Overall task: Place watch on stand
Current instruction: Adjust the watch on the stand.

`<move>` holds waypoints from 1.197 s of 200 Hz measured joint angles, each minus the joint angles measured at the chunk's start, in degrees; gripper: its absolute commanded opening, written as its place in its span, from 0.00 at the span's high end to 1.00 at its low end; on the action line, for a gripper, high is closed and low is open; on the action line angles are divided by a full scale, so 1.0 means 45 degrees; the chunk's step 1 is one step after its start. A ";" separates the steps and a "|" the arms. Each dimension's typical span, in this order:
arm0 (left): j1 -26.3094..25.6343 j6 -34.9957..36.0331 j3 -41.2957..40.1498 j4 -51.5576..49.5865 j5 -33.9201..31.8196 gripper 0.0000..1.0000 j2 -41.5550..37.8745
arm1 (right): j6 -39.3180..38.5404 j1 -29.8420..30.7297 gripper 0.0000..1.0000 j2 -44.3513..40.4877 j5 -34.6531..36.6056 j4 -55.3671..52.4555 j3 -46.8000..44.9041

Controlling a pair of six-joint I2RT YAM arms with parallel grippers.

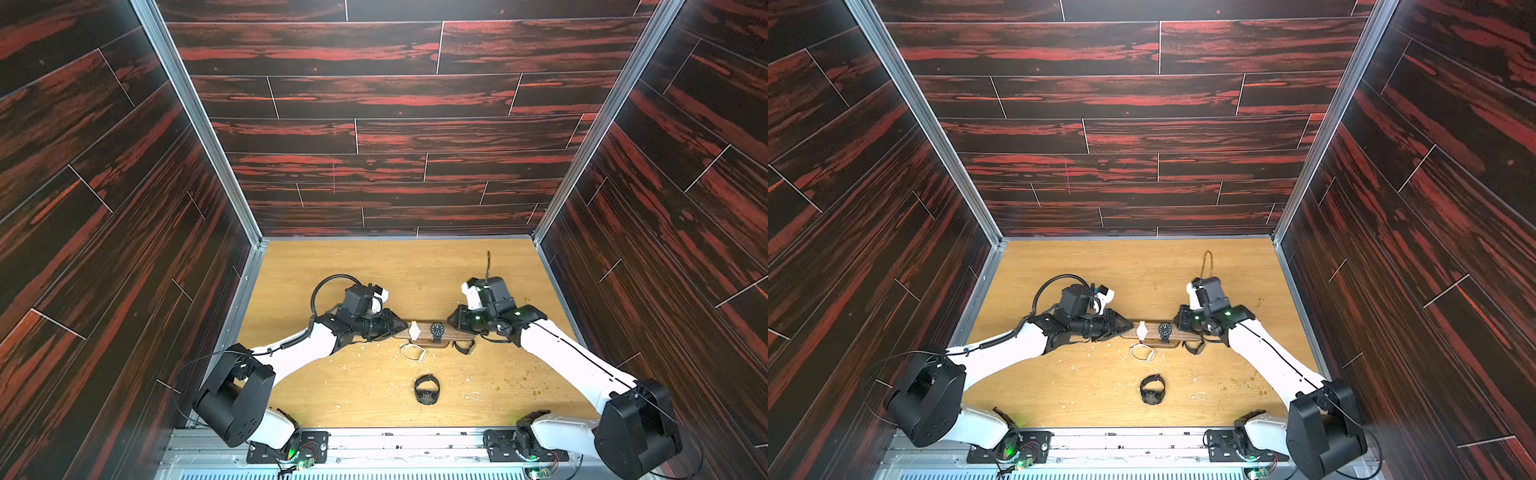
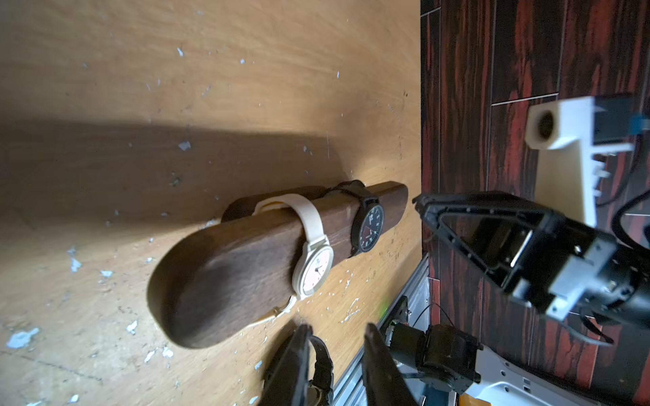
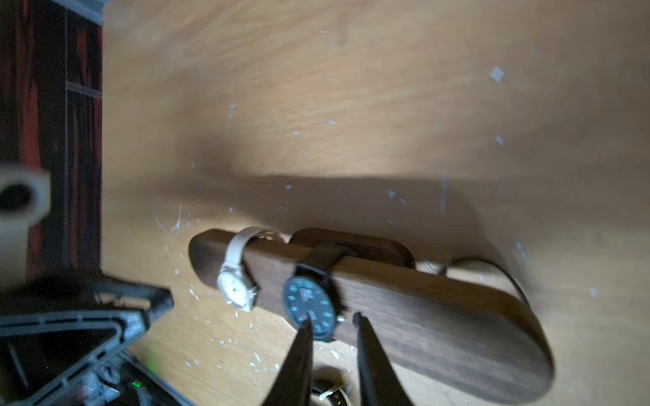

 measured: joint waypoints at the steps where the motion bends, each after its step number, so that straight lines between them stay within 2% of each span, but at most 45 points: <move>1: -0.0010 -0.0010 0.0000 0.0000 -0.0010 0.71 0.0010 | 0.0029 -0.0044 0.67 -0.0010 -0.0034 0.0000 -0.0039; 28: -0.0151 -0.0073 0.0248 0.0005 -0.0024 0.71 0.0423 | 0.0083 -0.0719 0.67 -0.0291 -0.0724 -0.0053 -0.0656; 59: -0.0248 -0.0136 0.0505 0.0073 -0.0019 0.71 0.0772 | 0.0214 -0.1559 0.61 -0.0869 -0.1423 -0.0049 -0.1268; 124: -0.0287 -0.0185 0.0627 0.0117 -0.0015 0.71 0.1083 | 0.0272 -0.2900 0.55 -0.1447 -0.2030 -0.0092 -0.1729; 166: -0.0345 -0.0194 0.0665 0.0078 -0.0019 0.71 0.1171 | 0.0277 -0.3089 0.52 -0.1214 -0.2040 -0.0136 -0.1899; 239: -0.0597 -0.0529 0.0903 0.0359 -0.0010 0.72 0.1977 | 0.0321 -0.3138 0.56 -0.0811 -0.2618 0.0520 -0.2317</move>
